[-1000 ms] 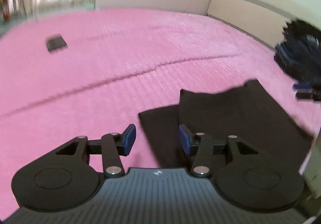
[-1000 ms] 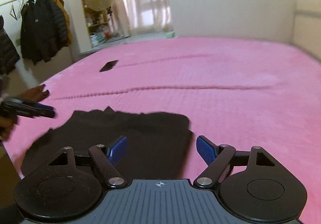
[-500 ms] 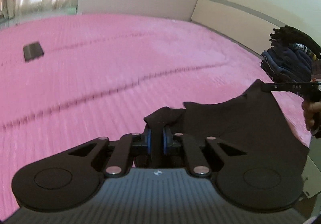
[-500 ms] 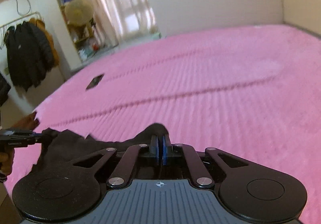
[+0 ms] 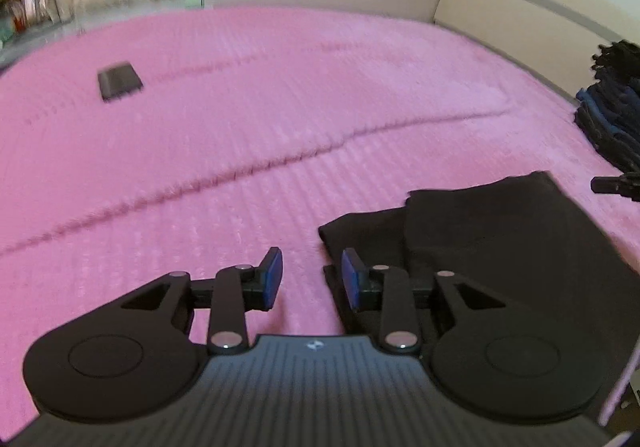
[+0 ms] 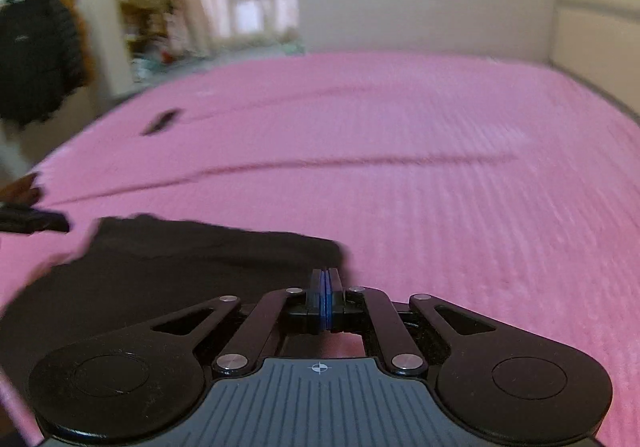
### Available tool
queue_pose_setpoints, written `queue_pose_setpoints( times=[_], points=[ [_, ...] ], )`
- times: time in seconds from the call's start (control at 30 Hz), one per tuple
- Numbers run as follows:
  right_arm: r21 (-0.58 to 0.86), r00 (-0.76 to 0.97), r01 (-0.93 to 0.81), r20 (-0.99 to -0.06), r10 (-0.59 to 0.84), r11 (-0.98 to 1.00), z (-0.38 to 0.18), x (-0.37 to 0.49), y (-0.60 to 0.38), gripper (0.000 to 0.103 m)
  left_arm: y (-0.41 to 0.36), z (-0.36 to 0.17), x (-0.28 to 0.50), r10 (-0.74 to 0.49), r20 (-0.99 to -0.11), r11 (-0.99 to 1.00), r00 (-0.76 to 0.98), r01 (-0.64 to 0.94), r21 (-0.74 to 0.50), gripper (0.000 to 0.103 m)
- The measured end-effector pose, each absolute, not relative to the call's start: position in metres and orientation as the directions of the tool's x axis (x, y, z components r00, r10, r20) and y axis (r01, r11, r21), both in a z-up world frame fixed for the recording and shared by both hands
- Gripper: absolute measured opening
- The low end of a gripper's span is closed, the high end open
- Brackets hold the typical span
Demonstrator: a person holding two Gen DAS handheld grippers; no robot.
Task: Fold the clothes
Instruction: 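Pinch the folded shirt edge with the right gripper and straighten it, then release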
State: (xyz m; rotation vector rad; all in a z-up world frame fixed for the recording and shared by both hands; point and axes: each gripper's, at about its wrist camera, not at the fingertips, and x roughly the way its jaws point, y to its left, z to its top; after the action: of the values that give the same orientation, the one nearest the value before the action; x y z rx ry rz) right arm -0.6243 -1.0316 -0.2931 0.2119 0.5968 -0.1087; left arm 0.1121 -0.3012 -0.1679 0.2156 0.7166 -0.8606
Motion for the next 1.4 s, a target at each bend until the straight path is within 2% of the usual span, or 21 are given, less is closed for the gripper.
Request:
queue_pose_setpoints(
  times=[0.07,0.17,0.23,0.27,0.33,0.4,0.63,0.77,0.8,0.83,0.87,0.9,0.97,1.0,1.1,1.2,1.4],
  points=[
    [0.214,0.834,0.105,-0.551,0.032,0.971,-0.290,-0.640,-1.008,0.003,-0.294,-0.158,0.089,-0.666,-0.635,0.605,0.393,0.781,-0.151,0.027],
    [0.260,0.786,0.021,-0.601,0.145,0.965,-0.313,-0.657,-0.976,0.003,-0.288,-0.161,0.053,-0.721,-0.633,0.523,0.283,0.821,-0.229,0.028],
    [0.266,0.746,0.035,-0.649,0.152,0.963,-0.337,-0.667,-0.972,0.003,-0.287,-0.183,0.039,-0.672,-0.694,0.521,0.258,0.831,-0.195,0.029],
    [0.295,0.752,0.048,-0.640,0.160,0.954,-0.343,-0.674,-0.977,0.003,-0.286,-0.195,0.035,-0.643,-0.721,0.525,0.257,0.834,-0.172,0.027],
    [0.343,0.777,0.110,-0.616,0.135,0.933,-0.340,-0.695,-0.987,0.003,-0.274,-0.203,0.032,-0.659,-0.698,0.529,0.281,0.833,-0.164,0.027],
    [0.306,0.781,0.175,-0.622,0.058,0.936,-0.331,-0.718,-0.986,0.003,-0.263,-0.196,0.029,-0.640,-0.698,0.584,0.322,0.794,-0.170,0.026],
    [0.314,0.782,0.241,-0.623,0.007,0.918,-0.331,-0.764,-0.979,0.004,-0.248,-0.194,-0.002,-0.568,-0.710,0.640,0.416,0.766,-0.064,0.028],
    [0.227,0.829,0.173,-0.560,-0.017,0.958,-0.306,-0.769,-0.951,0.007,-0.248,-0.175,-0.026,-0.588,-0.650,0.649,0.482,0.761,-0.023,0.029],
    [0.225,0.838,0.152,-0.546,-0.004,0.962,-0.305,-0.769,-0.945,0.023,-0.247,-0.170,-0.034,-0.607,-0.636,0.635,0.477,0.772,-0.027,0.029],
    [0.225,0.837,0.144,-0.547,0.003,0.964,-0.309,-0.766,-0.941,0.063,-0.251,-0.170,-0.040,-0.623,-0.631,0.612,0.462,0.791,-0.025,0.029],
    [0.226,0.829,0.147,-0.560,0.005,0.963,-0.316,-0.761,-0.940,0.080,-0.255,-0.171,-0.045,-0.634,-0.631,0.589,0.447,0.808,-0.020,0.029],
    [0.229,0.811,0.151,-0.584,0.012,0.962,-0.325,-0.755,-0.939,0.088,-0.260,-0.178,-0.048,-0.628,-0.649,0.572,0.430,0.820,-0.010,0.029],
    [0.222,0.758,0.168,-0.652,0.018,0.960,-0.346,-0.746,-0.940,0.087,-0.271,-0.199,-0.046,-0.584,-0.707,0.559,0.398,0.829,0.004,0.029],
    [0.221,0.762,0.168,-0.648,0.016,0.961,-0.346,-0.748,-0.939,0.087,-0.275,-0.207,-0.047,-0.568,-0.725,0.553,0.389,0.833,0.014,0.029],
    [0.238,0.792,0.147,-0.609,0.030,0.960,-0.331,-0.761,-0.932,0.087,-0.271,-0.209,-0.054,-0.566,-0.712,0.550,0.416,0.834,0.050,0.030],
    [0.192,0.827,0.102,-0.562,0.024,0.976,-0.320,-0.774,-0.922,0.087,-0.270,-0.204,-0.060,-0.577,-0.690,0.540,0.437,0.838,0.080,0.032],
    [0.152,0.800,0.095,-0.599,0.015,0.984,-0.329,-0.762,-0.915,0.087,-0.279,-0.215,-0.064,-0.534,-0.732,0.489,0.423,0.861,0.141,0.034]
  ],
)
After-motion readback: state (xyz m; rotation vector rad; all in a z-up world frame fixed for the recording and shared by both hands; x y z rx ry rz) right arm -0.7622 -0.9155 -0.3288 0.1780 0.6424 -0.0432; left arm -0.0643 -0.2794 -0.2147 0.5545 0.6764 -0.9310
